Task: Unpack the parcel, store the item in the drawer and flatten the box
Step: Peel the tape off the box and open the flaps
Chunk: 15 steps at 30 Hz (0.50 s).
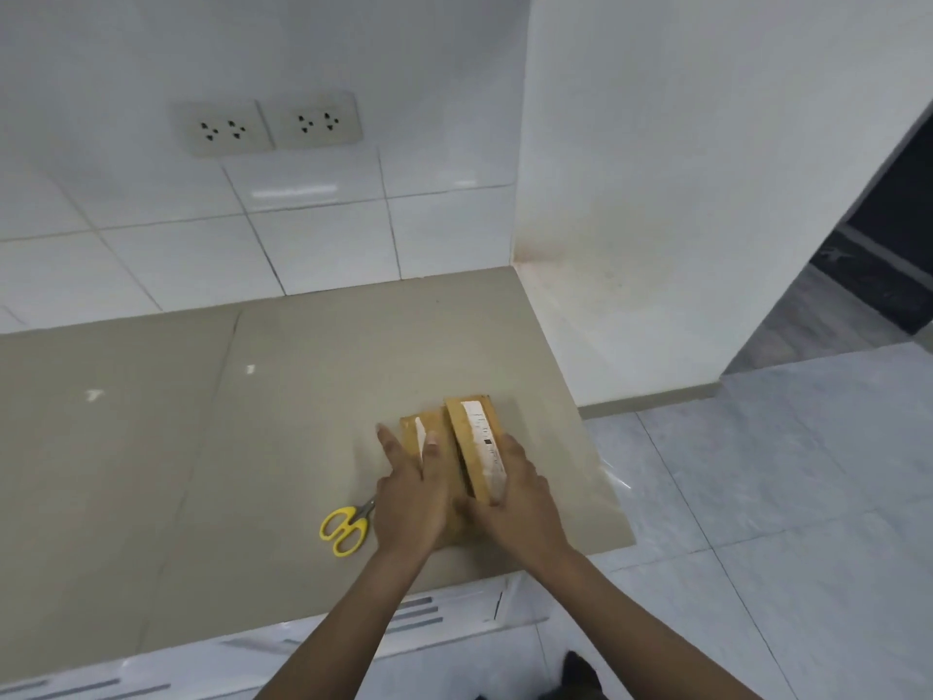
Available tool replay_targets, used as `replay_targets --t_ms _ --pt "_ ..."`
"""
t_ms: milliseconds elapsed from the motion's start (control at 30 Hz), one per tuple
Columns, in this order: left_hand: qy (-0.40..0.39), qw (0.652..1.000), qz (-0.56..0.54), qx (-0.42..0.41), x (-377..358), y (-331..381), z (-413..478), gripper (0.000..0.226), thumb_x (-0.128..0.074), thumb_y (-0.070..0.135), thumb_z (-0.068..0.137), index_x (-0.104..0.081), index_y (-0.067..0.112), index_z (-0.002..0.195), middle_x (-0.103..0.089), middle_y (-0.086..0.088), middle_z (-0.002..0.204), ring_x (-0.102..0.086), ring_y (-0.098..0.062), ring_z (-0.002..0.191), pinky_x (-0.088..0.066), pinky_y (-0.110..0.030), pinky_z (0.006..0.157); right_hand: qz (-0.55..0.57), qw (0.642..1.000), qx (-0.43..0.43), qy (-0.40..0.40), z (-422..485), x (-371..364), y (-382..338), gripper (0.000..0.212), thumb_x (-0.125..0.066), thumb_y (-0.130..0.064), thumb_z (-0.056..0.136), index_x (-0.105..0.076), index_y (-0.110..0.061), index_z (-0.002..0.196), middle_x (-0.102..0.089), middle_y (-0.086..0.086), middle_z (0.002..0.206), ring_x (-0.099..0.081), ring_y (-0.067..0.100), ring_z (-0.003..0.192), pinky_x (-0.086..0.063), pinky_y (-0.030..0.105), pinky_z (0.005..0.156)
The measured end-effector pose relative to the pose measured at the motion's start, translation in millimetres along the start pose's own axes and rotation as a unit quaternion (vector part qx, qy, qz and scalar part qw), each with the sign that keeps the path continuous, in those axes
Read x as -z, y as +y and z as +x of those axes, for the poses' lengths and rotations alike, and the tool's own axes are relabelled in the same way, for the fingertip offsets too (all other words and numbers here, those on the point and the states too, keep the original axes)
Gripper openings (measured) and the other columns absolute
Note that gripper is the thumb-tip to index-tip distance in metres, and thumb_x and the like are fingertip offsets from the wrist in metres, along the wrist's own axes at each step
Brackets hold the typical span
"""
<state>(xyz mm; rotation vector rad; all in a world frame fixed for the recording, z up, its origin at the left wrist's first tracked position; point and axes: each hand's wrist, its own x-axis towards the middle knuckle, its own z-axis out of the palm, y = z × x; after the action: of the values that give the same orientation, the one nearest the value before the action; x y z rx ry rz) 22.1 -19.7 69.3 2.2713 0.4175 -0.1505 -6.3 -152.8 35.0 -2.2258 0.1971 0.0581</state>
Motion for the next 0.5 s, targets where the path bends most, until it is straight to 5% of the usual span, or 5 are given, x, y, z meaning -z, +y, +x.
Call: replay_targets --t_ms 100,233,367,433,500 --pt "-0.003 0.999 0.044 -0.018 0 -1 -3 0.096 -0.032 0.075 0.083 0.015 0.025 0.150 -0.067 -0.025 0.108 -0.062 -0.042 0.101 -0.050 -0.043 0.085 0.151 0.988 -0.036 -0.011 1 14 8 0.062 -0.055 -0.056 0.086 -0.024 -0.044 0.138 -0.050 -0.015 0.124 -0.052 0.008 0.105 -0.046 0.017 0.078" --pt "-0.019 0.989 0.124 -0.073 -5 -1 -15 0.124 -0.067 0.064 0.069 0.013 0.018 0.151 -0.059 -0.016 0.124 -0.055 -0.037 0.111 -0.037 -0.032 0.068 0.272 0.947 -0.153 0.072 11 36 29 0.031 -0.045 -0.036 0.097 -0.044 -0.034 0.128 -0.062 -0.002 0.116 -0.060 0.013 0.094 -0.056 0.044 0.082" --pt "-0.066 0.994 0.051 -0.068 5 -7 -6 0.085 -0.061 0.036 0.082 -0.015 0.021 0.151 -0.067 -0.010 0.108 -0.064 -0.033 0.099 -0.046 -0.032 0.070 -0.001 0.981 -0.134 0.137 21 44 37 0.049 -0.062 -0.018 0.089 -0.041 -0.017 0.134 -0.055 0.014 0.126 -0.057 0.023 0.099 -0.050 0.035 0.077" --pt "-0.082 0.993 -0.046 -0.074 20 -17 0 0.048 -0.050 0.023 0.090 -0.044 0.030 0.138 -0.070 -0.005 0.113 -0.064 -0.028 0.100 -0.050 -0.034 0.078 -0.157 0.975 -0.042 0.154 24 44 35 0.044 -0.068 -0.010 0.082 -0.053 -0.019 0.123 -0.054 0.015 0.121 -0.053 0.033 0.103 -0.047 0.038 0.076" --pt "-0.098 0.984 -0.141 -0.044 33 -36 5 0.041 -0.046 0.012 0.092 -0.054 0.025 0.130 -0.069 -0.005 0.114 -0.063 -0.024 0.098 -0.055 -0.042 0.083 -0.205 0.968 0.054 0.133 29 42 26 0.029 -0.067 -0.010 0.080 -0.061 -0.022 0.106 -0.056 0.010 0.106 -0.055 0.029 0.091 -0.045 0.033 0.070"
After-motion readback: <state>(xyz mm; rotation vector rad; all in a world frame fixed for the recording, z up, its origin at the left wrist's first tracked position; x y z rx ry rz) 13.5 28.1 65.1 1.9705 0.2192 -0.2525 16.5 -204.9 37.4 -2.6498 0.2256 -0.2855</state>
